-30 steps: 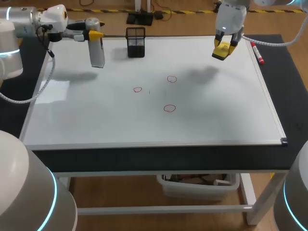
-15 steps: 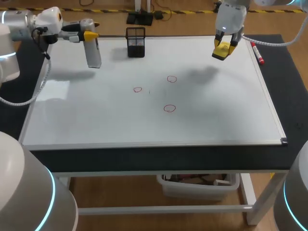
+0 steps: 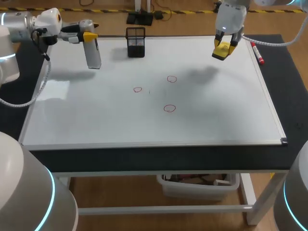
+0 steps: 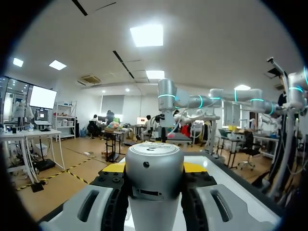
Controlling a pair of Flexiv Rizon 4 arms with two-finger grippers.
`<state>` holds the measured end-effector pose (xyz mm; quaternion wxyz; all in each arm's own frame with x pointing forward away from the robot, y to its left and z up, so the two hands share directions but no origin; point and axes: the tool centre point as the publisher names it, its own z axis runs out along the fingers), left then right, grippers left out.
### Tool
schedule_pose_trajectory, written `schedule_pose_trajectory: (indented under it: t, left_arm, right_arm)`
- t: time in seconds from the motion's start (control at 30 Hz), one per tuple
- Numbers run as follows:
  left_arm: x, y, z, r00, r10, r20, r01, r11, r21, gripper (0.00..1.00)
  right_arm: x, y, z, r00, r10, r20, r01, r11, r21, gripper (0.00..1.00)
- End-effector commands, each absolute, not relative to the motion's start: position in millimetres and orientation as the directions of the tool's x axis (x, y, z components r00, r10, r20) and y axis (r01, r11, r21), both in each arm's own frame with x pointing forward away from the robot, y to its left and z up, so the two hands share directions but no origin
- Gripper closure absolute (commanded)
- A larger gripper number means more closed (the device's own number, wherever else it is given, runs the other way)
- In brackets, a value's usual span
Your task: Pick up the inspection probe, press it on each red-marked spot on the whiteboard one by one, put down the probe, pick up the eraser, and wipe off all the red marks.
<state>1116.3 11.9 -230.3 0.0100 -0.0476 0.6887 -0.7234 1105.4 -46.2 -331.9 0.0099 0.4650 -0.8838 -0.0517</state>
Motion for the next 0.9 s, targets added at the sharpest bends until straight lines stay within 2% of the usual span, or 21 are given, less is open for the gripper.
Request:
schedule_pose_trajectory:
  t: [0.03, 0.37, 0.9]
  left_arm:
    - [1115.7, 12.0, -229.3, -0.995, -0.081, 0.055, -0.051, -0.051, -0.997, 1.00]
    - [1115.7, 12.0, -229.3, -0.995, -0.081, 0.055, -0.051, -0.051, -0.997, 1.00]
    - [1115.7, 12.0, -229.3, -0.995, -0.081, 0.055, -0.051, -0.051, -0.997, 1.00]
  right_arm:
    - [1105.2, -46.9, -329.8, -0.566, -0.824, -0.026, -0.822, 0.561, 0.099, 1.00]
    - [1105.2, -46.9, -329.8, -0.566, -0.824, -0.026, -0.822, 0.561, 0.099, 1.00]
    - [1078.4, 37.9, -326.6, -0.492, -0.870, 0.025, -0.867, 0.493, 0.073, 1.00]
